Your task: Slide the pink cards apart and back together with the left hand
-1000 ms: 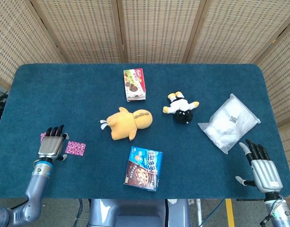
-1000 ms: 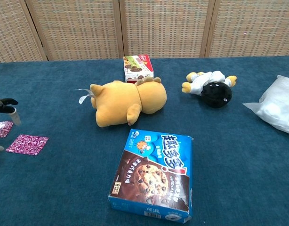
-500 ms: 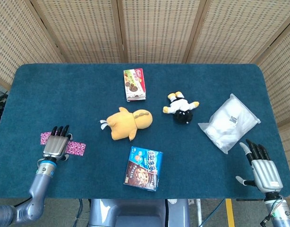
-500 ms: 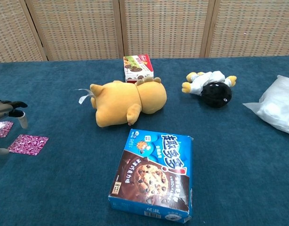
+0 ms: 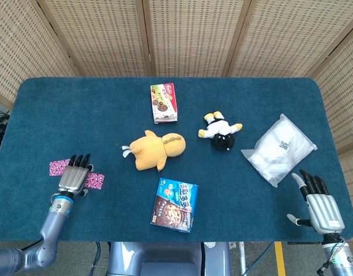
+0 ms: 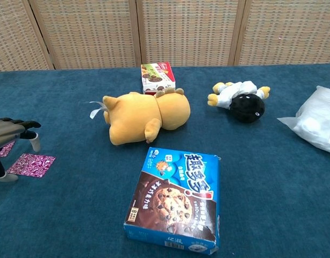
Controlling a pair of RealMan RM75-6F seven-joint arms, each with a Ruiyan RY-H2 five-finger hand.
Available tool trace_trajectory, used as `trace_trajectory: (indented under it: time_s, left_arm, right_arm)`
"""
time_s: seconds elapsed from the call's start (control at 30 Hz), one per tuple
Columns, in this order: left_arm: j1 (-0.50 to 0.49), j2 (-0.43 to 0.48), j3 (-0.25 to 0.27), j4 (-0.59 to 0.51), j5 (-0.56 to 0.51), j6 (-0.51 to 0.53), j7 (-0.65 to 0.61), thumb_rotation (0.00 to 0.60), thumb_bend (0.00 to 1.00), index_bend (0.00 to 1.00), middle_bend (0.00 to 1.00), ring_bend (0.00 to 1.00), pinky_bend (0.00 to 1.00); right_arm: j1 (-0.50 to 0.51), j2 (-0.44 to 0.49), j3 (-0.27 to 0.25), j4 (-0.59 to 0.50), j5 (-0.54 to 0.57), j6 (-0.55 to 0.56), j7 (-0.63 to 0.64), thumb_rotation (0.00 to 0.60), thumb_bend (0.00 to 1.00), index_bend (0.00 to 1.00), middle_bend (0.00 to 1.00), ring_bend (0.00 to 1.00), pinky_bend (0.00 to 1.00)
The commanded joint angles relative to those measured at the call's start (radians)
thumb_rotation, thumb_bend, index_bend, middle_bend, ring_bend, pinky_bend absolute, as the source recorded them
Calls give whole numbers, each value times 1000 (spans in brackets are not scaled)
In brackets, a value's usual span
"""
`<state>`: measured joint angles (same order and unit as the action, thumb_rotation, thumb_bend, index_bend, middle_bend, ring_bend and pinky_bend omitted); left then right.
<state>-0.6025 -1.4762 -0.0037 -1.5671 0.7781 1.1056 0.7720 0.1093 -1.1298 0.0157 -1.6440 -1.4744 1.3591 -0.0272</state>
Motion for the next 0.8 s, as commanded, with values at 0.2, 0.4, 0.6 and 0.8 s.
trace_trajectory:
  time_s: [0.2, 0.4, 0.6, 0.8]
  left_arm:
    - [-9, -18, -14, 14, -11, -5, 2, 600, 245, 282, 0, 0, 0]
    - [-15, -32, -16, 21, -23, -5, 15, 600, 247, 281, 0, 0, 0]
    - [-17, -31, -18, 19, -24, 1, 21, 600, 248, 284, 0, 0, 0]
    - [-16, -30, -16, 17, -32, -1, 23, 600, 250, 326, 0, 0, 0]
  right_arm:
    - [0, 1, 1, 0, 1, -1, 0, 600, 0, 0, 0, 0, 0]
    - [0, 2, 1, -1, 2, -1, 1, 600, 0, 0, 0, 0, 0]
    - [0, 2, 0, -2, 0, -1, 1, 600, 0, 0, 0, 0, 0]
    - [0, 2, 0, -3, 0, 0, 0, 600, 0, 0, 0, 0, 0]
